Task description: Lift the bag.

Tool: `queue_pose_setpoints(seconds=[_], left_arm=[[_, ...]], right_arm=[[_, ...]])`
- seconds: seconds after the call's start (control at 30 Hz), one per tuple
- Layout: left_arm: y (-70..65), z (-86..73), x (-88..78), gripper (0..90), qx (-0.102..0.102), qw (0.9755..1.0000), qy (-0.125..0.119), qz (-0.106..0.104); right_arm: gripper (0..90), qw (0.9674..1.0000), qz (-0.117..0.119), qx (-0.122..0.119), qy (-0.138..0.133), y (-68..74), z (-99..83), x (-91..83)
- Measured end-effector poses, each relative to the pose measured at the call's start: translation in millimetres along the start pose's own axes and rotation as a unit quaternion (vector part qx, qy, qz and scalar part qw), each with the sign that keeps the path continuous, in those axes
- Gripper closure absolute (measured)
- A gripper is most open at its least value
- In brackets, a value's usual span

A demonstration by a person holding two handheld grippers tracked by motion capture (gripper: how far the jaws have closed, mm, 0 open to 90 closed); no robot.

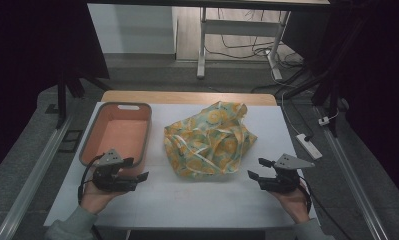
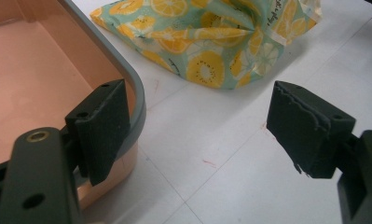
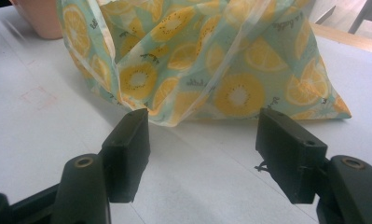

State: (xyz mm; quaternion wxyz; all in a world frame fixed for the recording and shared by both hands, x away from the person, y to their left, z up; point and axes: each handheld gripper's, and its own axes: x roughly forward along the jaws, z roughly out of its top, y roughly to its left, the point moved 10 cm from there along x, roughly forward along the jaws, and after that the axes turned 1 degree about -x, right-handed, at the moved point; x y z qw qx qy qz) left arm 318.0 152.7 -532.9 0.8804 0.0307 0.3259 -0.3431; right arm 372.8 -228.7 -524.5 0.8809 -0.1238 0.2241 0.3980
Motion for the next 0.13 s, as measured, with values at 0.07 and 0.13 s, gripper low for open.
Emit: queue_pose_setpoints(seconds=[0.07, 0.13], left_arm=[[-0.4, 0.2, -0.2, 21.0, 0.000, 1.0000, -0.001, 0.000], [-0.5, 0.4, -0.4, 21.0, 0.001, 1.0000, -0.002, 0.001]], right_arm=[[35.8, 1.0000, 0.000, -0.001, 0.000, 0.6, 0.4, -0.3], [35.8, 1.0000, 0.002, -0.001, -0.002, 1.3, 1.1, -0.3]])
